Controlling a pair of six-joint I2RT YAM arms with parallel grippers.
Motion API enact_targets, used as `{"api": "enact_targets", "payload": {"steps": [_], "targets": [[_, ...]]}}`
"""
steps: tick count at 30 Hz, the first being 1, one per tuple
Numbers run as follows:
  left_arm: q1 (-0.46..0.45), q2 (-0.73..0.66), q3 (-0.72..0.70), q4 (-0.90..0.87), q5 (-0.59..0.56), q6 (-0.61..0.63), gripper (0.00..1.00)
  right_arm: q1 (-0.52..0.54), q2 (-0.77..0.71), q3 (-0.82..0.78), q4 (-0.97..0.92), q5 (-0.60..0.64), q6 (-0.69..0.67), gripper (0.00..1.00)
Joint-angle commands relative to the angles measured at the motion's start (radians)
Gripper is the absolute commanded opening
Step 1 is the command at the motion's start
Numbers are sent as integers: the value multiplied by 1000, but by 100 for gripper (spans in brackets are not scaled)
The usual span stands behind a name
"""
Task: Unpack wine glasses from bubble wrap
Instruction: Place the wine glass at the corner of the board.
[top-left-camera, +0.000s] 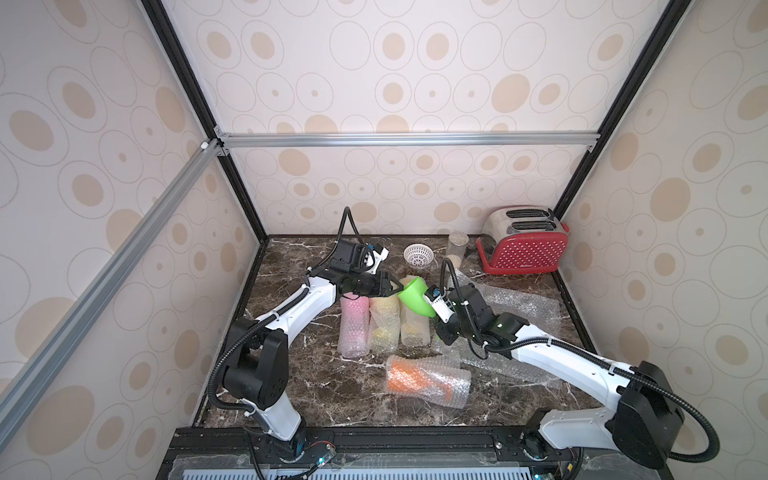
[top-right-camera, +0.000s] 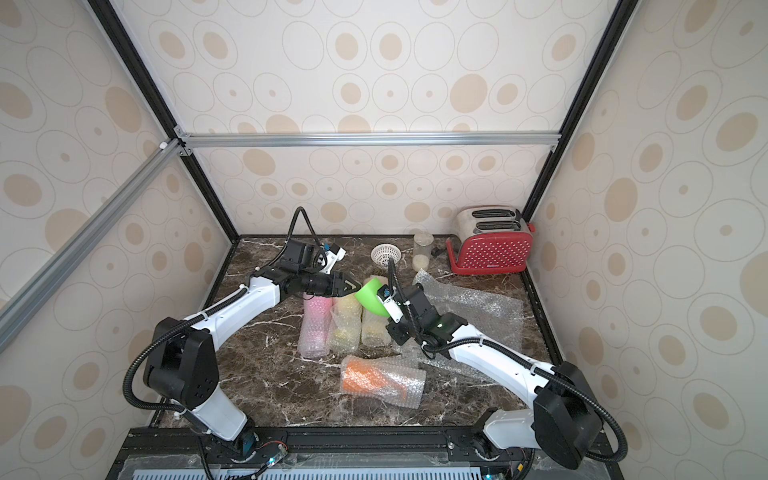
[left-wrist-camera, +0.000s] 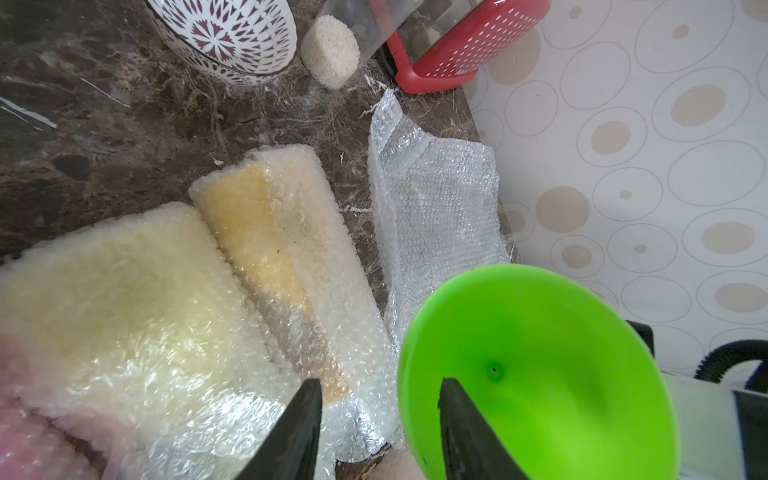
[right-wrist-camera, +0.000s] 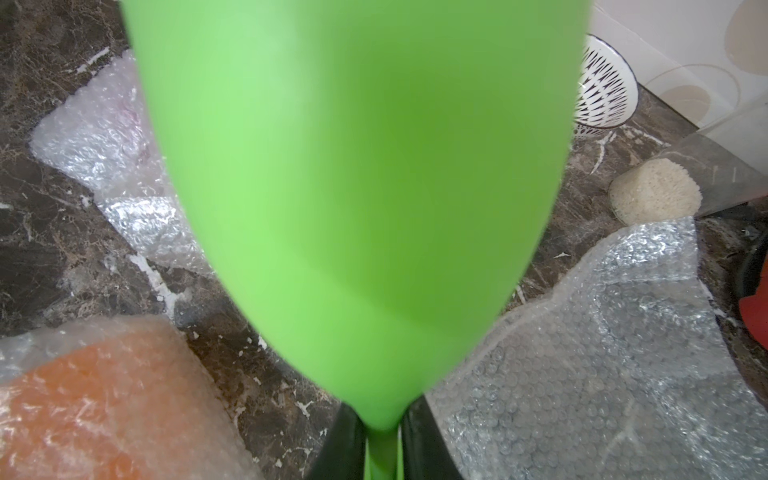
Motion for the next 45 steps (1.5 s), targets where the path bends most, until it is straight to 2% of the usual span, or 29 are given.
{"api": "enact_targets", "payload": {"steps": [1, 7, 17, 23, 27, 30, 36, 41, 45], "targets": [[-4, -9, 2, 14, 24, 26, 44, 6, 19, 43, -3, -19, -28, 18], [-8, 16, 10, 8, 15, 36, 29, 6, 19, 49, 0, -18, -41, 18], [-34, 63, 46, -19, 23, 57, 28, 27, 57, 76, -36, 9, -82, 18], [-38, 69, 51, -39, 5, 66, 8, 28, 58, 74, -39, 42, -85, 18], [-37, 64, 50, -33, 0, 66, 0, 29, 54, 67, -37, 45, -80, 19], [-37, 61, 50, -27, -1, 62, 0, 29, 52, 70, -49, 50, -81, 20], [-35, 65, 61, -23, -17, 55, 0, 28, 31, 63, -57, 63, -76, 28], [-30, 77, 97, -48, -73, 51, 0, 28, 3, 59, -56, 63, -62, 46], [-27, 80, 149, -89, -143, 53, 0, 27, -23, 78, -66, 73, -37, 52]]}}
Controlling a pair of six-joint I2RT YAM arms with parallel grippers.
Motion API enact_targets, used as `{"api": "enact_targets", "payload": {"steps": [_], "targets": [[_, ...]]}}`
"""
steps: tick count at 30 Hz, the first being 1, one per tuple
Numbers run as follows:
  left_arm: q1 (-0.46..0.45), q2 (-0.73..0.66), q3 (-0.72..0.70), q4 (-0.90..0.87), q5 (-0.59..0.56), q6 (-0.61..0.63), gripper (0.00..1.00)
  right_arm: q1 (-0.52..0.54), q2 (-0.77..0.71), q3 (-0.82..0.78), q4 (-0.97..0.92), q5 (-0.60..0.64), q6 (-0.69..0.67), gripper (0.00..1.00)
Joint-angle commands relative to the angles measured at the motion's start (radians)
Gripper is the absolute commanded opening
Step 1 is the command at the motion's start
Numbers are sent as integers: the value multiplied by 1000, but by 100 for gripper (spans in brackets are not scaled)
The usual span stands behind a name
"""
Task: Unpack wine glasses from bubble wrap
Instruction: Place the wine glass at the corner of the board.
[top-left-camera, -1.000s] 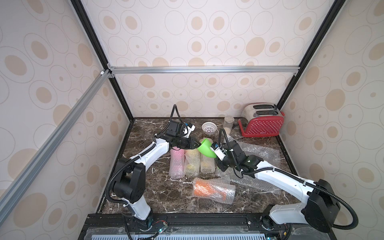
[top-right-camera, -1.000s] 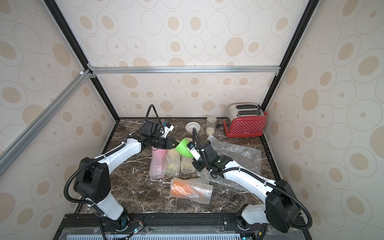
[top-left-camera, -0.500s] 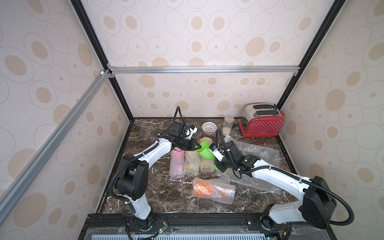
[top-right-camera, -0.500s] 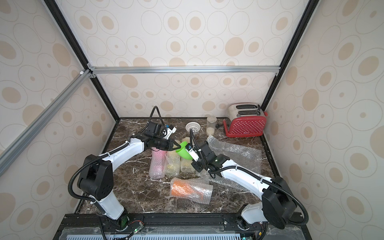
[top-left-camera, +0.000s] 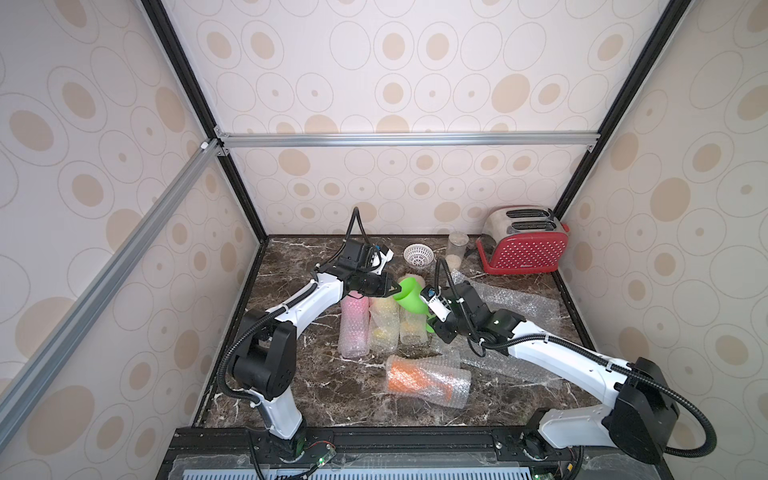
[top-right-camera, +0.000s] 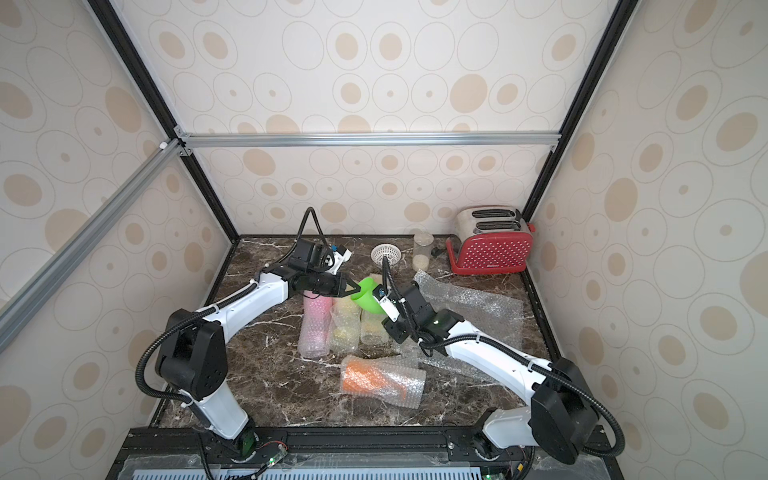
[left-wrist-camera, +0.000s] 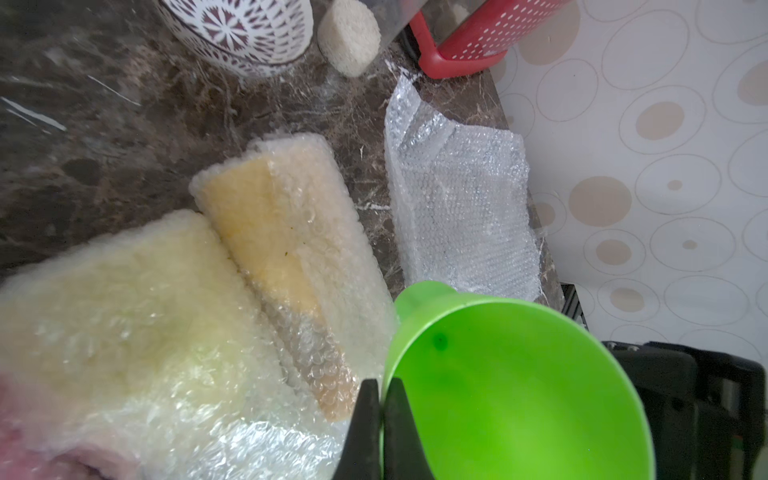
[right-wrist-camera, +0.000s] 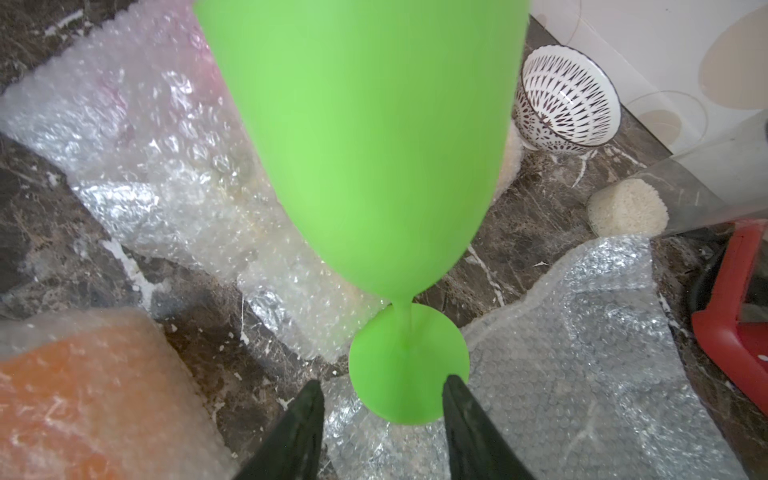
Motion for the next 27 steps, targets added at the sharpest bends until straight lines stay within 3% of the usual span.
{"api": "enact_targets", "payload": {"steps": [1, 13, 20, 27], "targets": [[6, 6, 79, -37, -73, 9, 0, 5, -41, 31, -18, 5, 18, 53], [62, -14, 224, -99, -167, 0, 0, -32, -111, 140, -153, 29, 82, 56], [174, -46, 366, -207, -429, 3, 0, -78, -103, 150, -179, 30, 114, 56], [317, -55, 446, -294, -612, 18, 0, -127, -63, 144, -185, 9, 171, 55]]}}
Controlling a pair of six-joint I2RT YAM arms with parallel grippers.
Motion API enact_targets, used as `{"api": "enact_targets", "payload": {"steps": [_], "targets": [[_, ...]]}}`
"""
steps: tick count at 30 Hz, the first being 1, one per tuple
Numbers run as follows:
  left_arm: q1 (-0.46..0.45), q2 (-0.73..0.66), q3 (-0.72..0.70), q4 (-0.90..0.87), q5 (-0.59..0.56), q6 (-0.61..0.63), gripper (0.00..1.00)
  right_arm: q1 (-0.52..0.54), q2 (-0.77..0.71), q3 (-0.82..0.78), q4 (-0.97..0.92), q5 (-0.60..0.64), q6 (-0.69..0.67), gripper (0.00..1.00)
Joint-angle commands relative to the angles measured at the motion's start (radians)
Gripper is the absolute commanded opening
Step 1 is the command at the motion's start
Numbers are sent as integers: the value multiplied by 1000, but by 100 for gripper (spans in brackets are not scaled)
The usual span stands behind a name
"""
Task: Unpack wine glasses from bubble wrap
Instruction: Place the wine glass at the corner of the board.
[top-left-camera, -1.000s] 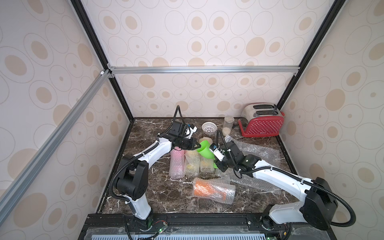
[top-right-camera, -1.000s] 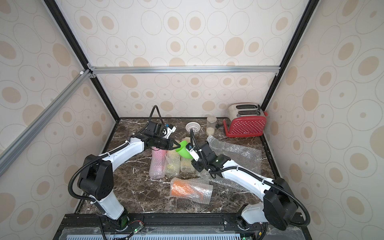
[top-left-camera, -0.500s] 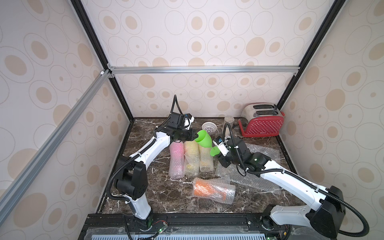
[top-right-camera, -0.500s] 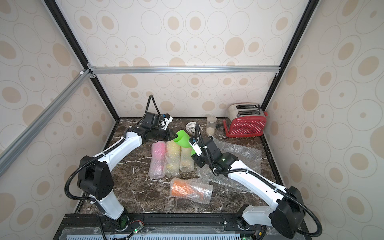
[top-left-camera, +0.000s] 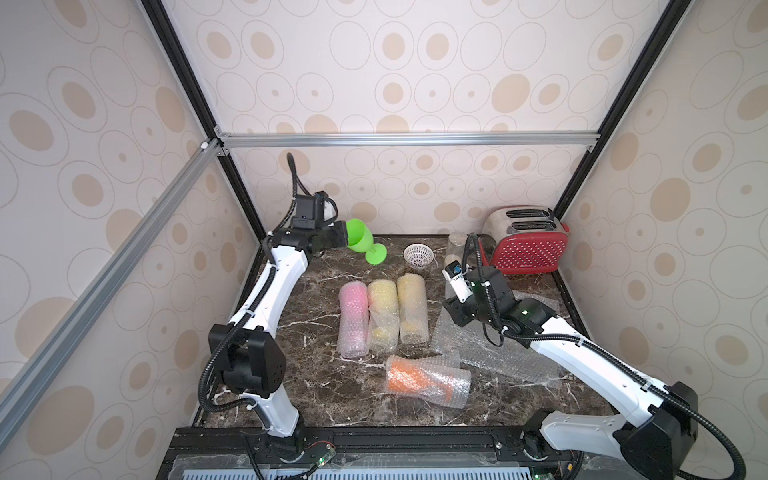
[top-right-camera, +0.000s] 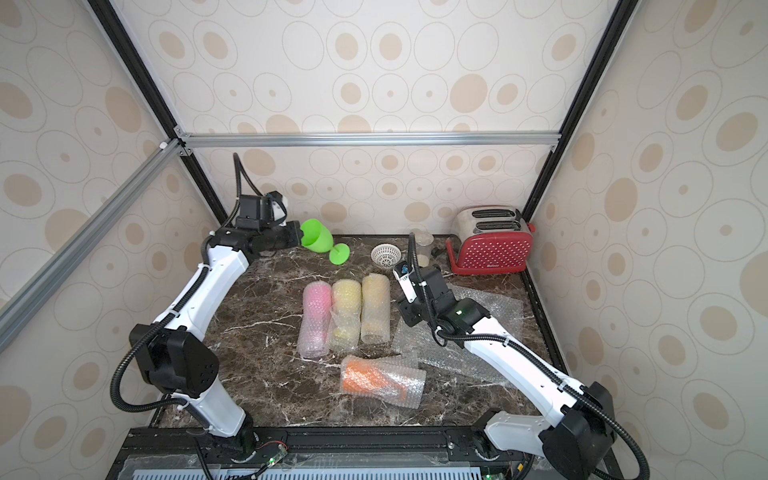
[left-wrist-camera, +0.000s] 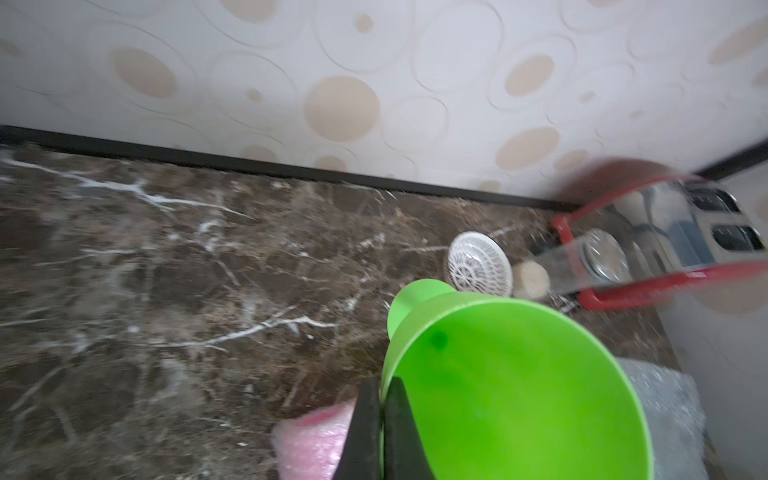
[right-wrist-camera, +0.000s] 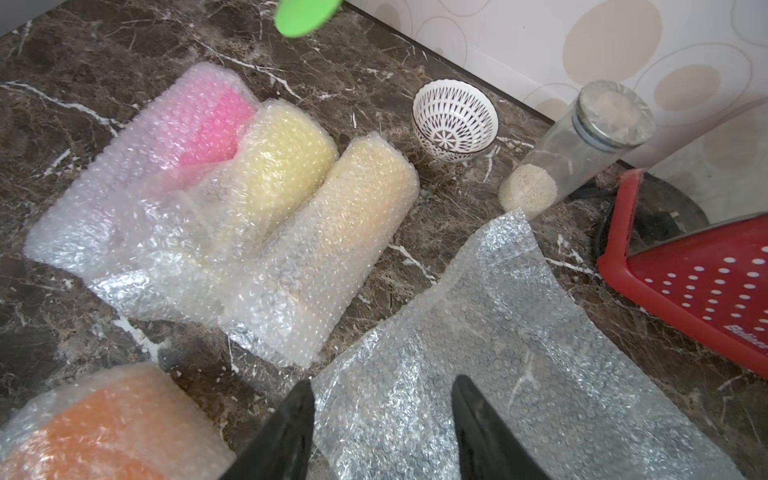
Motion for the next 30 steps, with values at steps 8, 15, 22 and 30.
{"api": "enact_targets", "payload": {"steps": [8, 15, 22, 30], "targets": [[206, 17, 51, -69, -224, 30, 0, -53, 58, 6, -13, -48, 68, 54], [294, 105, 31, -67, -271, 25, 0, -96, 88, -11, 13, -90, 100, 54], [362, 118, -39, -10, -331, 19, 0, -136, 143, -9, 27, -126, 158, 54], [422, 227, 28, -55, -281, 43, 0, -146, 186, 17, 13, -115, 188, 53]]}}
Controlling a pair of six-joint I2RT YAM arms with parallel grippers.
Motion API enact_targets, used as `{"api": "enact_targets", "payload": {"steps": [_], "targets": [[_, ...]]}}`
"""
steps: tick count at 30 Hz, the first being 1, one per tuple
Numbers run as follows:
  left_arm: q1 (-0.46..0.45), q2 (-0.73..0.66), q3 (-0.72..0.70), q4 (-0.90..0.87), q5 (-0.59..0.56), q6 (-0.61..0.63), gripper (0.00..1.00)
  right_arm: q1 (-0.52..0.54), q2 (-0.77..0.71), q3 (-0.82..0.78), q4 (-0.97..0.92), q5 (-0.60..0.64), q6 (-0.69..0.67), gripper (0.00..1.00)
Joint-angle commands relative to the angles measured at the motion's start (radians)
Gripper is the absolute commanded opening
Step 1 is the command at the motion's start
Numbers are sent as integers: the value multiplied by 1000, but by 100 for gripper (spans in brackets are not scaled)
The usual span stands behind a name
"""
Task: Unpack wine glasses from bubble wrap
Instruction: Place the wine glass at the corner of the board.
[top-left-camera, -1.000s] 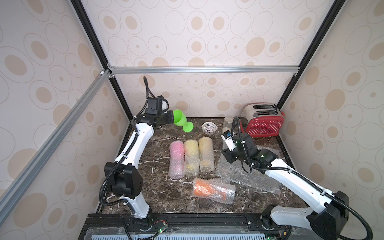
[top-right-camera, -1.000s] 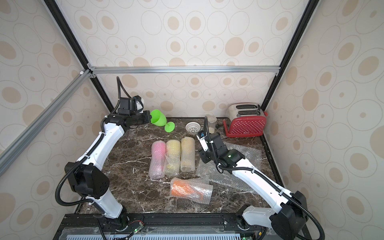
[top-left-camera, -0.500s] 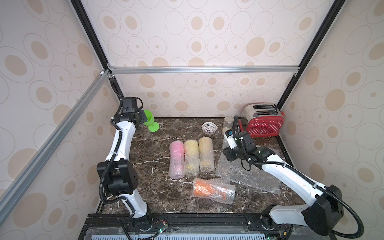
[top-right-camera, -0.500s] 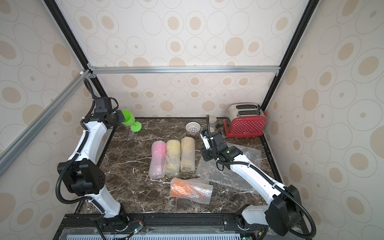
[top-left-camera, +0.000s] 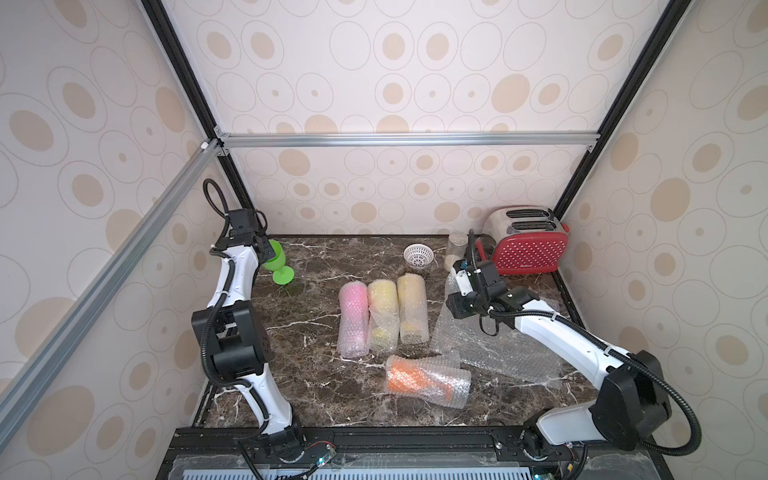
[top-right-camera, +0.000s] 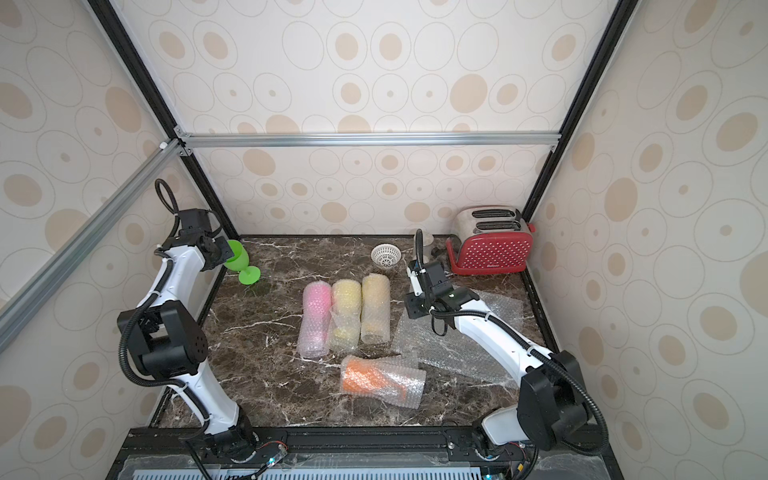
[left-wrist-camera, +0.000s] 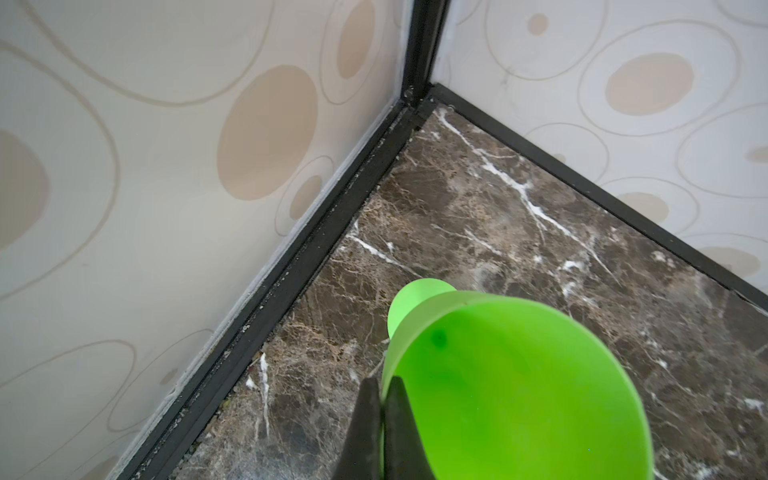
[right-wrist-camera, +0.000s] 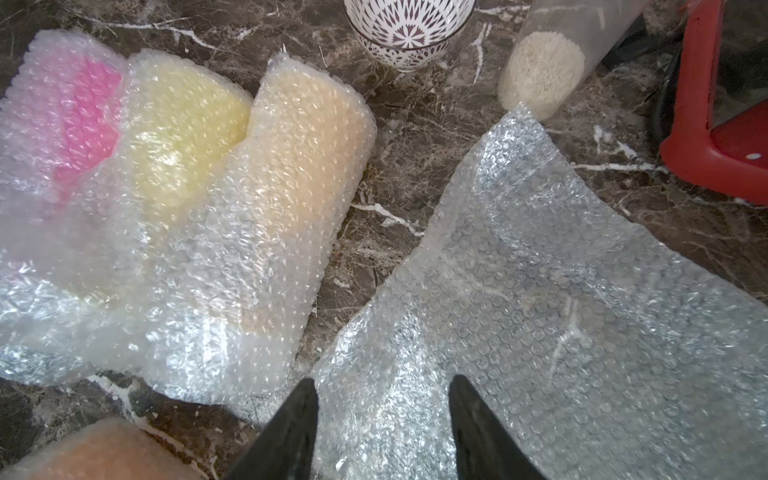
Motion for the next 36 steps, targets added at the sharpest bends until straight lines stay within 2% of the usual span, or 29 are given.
{"api": "enact_targets", "payload": {"steps": [1, 7, 13, 18, 20, 30, 36], "targets": [[10, 62, 54, -31, 8, 25, 0, -4, 6, 20, -11, -1, 25, 53], [12, 93, 39, 12, 47, 0, 0, -3, -15, 5, -14, 3, 21, 53], [13, 149, 86, -7, 84, 8, 0, -3, -36, -18, -9, 19, 20, 53], [12, 176, 130, -34, 98, 20, 23, -3, -31, -22, -5, 10, 29, 53], [9, 175, 142, -37, 104, 20, 28, -3, -29, -23, -2, 4, 32, 53], [-3, 163, 250, -88, 107, 28, 42, -3, -33, -30, 0, -8, 36, 53], [-8, 194, 364, -152, 107, 35, 45, -3, -47, -42, 0, -24, 47, 52]]}}
